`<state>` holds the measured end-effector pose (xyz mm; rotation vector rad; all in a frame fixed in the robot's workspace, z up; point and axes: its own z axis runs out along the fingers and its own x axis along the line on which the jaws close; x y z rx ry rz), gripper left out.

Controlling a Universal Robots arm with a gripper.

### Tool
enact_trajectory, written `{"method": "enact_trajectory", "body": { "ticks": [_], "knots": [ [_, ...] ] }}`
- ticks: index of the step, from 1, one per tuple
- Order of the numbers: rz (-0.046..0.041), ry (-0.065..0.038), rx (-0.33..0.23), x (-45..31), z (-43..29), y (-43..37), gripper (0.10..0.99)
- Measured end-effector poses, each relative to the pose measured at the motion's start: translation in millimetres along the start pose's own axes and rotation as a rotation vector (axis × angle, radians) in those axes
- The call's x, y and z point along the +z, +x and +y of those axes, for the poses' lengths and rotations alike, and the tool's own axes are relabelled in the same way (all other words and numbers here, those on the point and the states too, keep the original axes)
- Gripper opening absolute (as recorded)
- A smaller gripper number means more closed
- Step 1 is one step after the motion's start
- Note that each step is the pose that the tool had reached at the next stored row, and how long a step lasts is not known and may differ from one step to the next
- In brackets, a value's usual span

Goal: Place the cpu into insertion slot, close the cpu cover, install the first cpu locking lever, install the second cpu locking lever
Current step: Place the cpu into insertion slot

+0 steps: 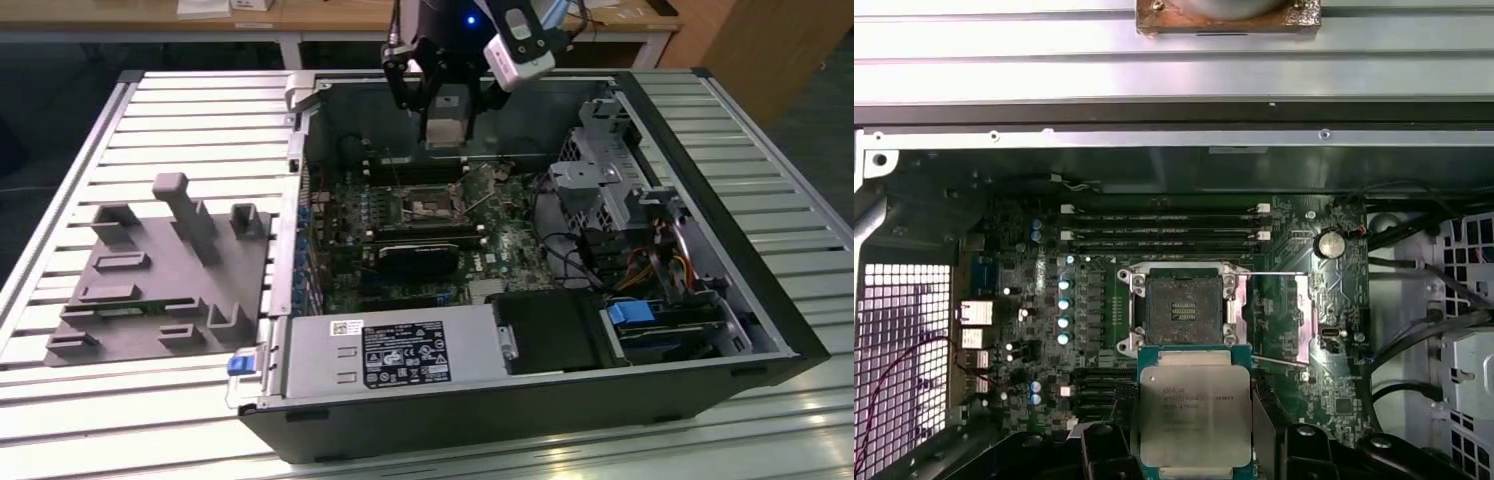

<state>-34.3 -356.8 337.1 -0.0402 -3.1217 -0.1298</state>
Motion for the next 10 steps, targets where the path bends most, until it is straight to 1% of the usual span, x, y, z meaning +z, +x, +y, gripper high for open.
{"method": "enact_trajectory", "body": {
  "ticks": [10],
  "knots": [
    [0.0,0.0,0.0,14.2,-1.2,1.1,0.533]
  ]
}}
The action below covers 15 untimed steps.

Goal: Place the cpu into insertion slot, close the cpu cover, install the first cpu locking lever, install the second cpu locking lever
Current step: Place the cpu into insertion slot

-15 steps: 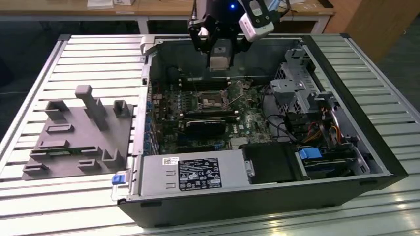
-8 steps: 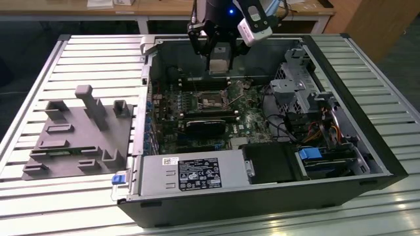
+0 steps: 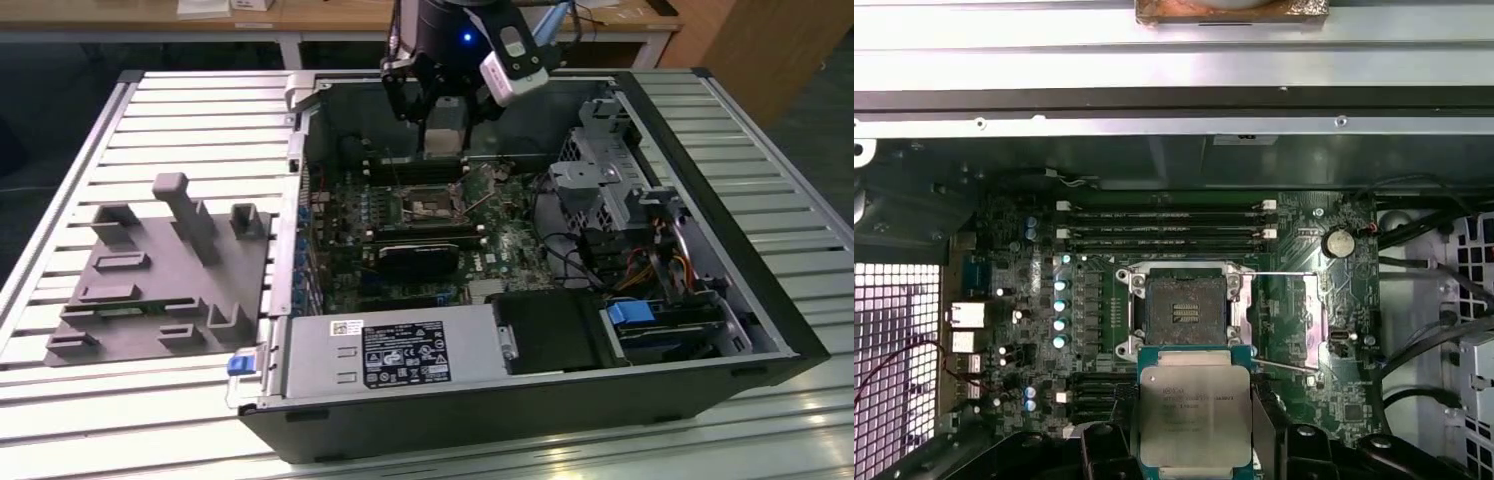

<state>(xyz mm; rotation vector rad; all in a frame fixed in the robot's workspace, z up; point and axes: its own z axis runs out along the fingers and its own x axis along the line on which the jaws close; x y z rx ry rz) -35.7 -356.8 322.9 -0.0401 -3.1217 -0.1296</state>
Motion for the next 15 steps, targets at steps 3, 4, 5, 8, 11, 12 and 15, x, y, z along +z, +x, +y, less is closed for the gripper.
{"method": "enact_trajectory", "body": {
  "ticks": [3,4,5,8,11,12,15],
  "knots": [
    [0.0,0.0,0.0,4.5,-0.2,1.7,0.533],
    [0.0,0.0,0.0,6.0,-0.2,2.3,0.533],
    [0.0,0.0,0.0,7.4,-0.1,2.8,0.533],
    [0.0,0.0,0.0,11.5,2.0,3.3,0.533],
    [0.0,0.0,0.0,15.5,6.0,3.3,0.533],
    [-0.0001,0.0,0.0,16.9,7.7,3.4,0.533],
    [0.0,0.0,0.0,20.1,11.8,3.4,0.533]
  ]
}}
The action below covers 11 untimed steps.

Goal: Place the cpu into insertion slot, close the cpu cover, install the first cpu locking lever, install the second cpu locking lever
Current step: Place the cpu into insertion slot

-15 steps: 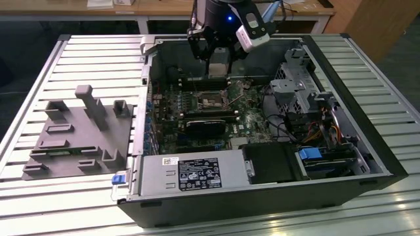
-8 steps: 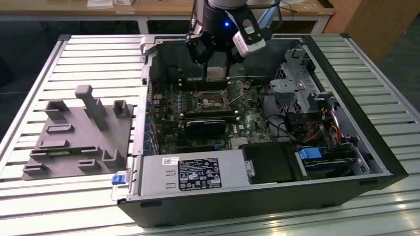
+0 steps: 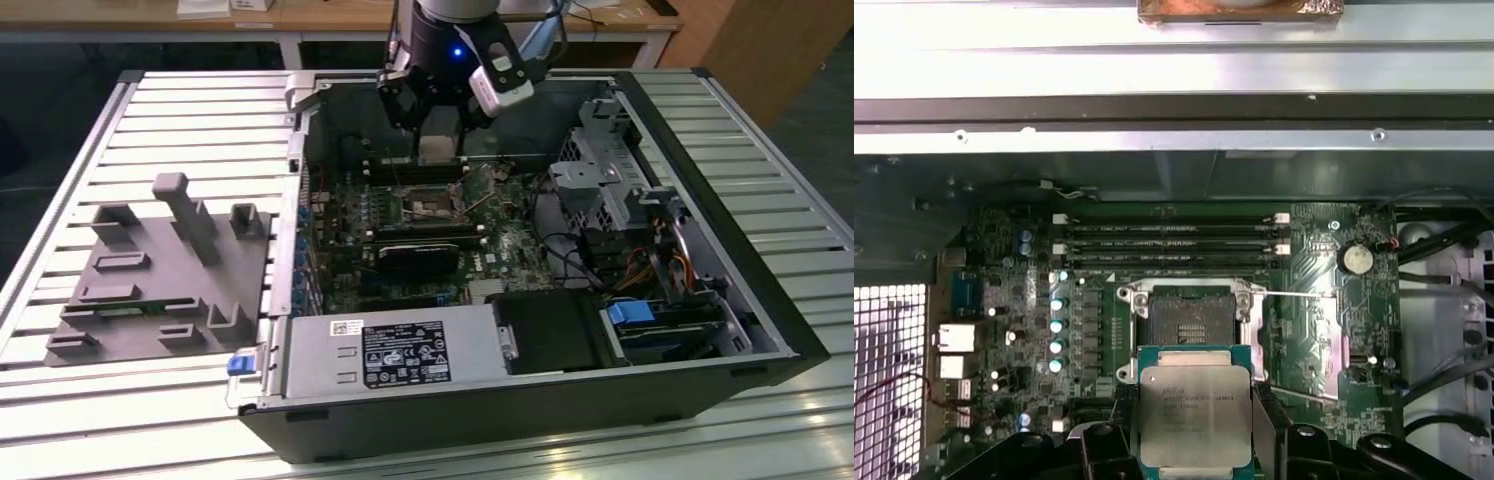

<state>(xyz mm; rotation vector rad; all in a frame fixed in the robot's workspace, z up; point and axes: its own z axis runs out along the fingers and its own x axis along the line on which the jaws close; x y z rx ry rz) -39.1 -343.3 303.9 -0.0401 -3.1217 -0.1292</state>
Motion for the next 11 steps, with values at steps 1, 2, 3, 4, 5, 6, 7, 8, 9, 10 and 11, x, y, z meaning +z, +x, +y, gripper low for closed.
{"method": "enact_trajectory", "body": {
  "ticks": [1,2,3,4,5,6,7,8,9,10,11],
  "knots": [
    [0.0,0.0,0.0,0.9,1.0,0.0,0.533],
    [0.0,0.0,0.0,1.9,1.9,0.0,0.533],
    [0.0,0.0,0.0,3.0,2.5,0.0,0.533],
    [-0.0001,0.0,0.0,4.3,3.0,0.0,0.533],
    [-0.0001,0.0,0.0,5.3,3.2,-0.1,0.533],
    [-0.0001,0.0,0.0,6.1,3.2,-0.1,0.533],
    [-0.0001,0.0,0.002,6.7,3.2,-0.1,0.533],
    [-0.0005,0.0,0.006,7.3,3.2,-0.1,0.533],
    [-0.0012,0.0,0.014,7.8,3.1,-0.1,0.533],
    [-0.0024,-0.001,0.029,8.2,3.1,-0.1,0.533],
    [-0.0038,-0.001,0.047,8.6,3.1,-0.1,0.533]
  ]
}}
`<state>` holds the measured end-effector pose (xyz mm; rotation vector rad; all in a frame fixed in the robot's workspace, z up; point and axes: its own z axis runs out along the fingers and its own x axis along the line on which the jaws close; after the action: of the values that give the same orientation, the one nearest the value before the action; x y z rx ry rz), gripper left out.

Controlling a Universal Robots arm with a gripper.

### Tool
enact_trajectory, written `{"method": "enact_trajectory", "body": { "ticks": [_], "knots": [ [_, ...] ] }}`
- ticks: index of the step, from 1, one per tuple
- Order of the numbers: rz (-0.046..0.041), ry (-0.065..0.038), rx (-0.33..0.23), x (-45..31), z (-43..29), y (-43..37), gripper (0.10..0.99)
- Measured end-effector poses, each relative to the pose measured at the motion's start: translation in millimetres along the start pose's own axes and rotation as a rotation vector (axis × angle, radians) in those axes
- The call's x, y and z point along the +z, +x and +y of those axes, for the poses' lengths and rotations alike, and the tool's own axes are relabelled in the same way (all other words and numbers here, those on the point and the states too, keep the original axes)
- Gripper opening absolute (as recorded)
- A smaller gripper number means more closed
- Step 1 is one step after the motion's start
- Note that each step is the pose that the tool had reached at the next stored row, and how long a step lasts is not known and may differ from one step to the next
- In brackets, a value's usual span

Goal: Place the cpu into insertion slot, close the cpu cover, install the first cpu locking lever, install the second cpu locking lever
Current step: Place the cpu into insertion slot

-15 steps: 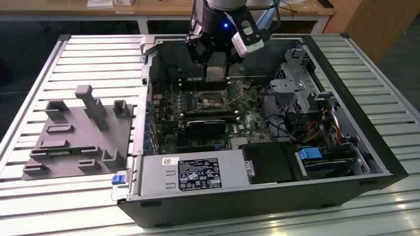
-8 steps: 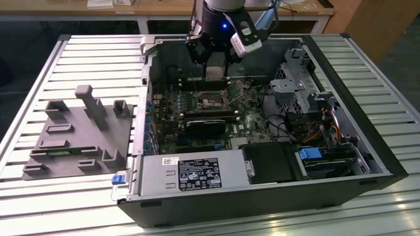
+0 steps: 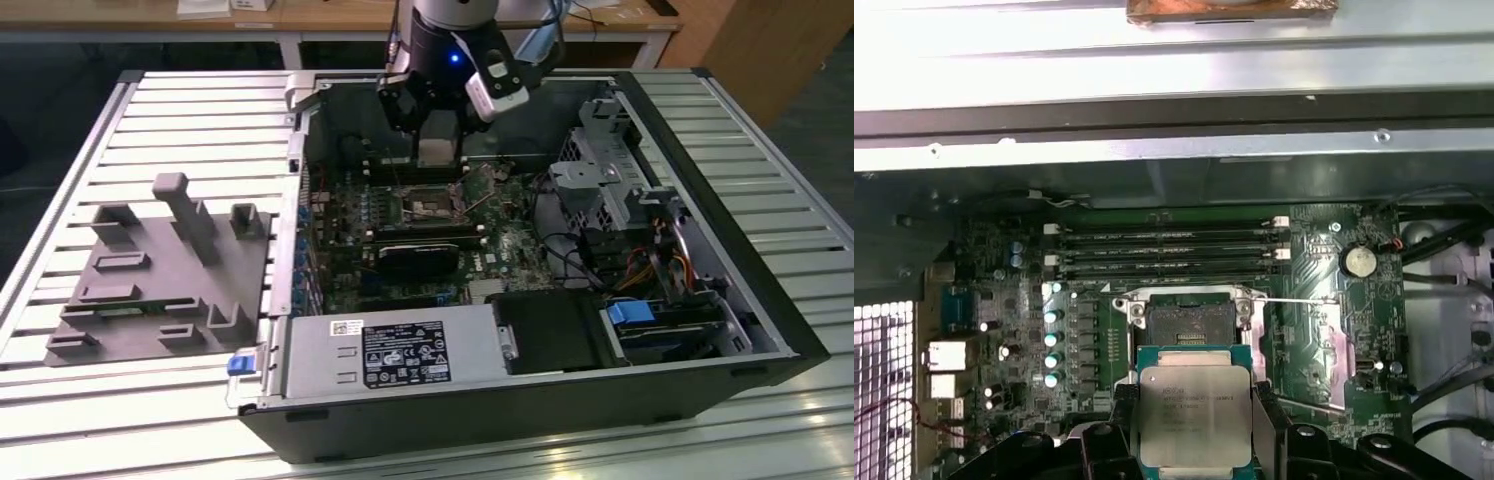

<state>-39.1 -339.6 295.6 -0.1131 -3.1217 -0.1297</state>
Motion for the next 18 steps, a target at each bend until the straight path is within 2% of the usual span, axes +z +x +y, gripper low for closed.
{"method": "enact_trajectory", "body": {
  "ticks": [18],
  "knots": [
    [-0.0271,-0.006,0.327,7.8,-0.6,-0.2,0.533]
  ]
}}
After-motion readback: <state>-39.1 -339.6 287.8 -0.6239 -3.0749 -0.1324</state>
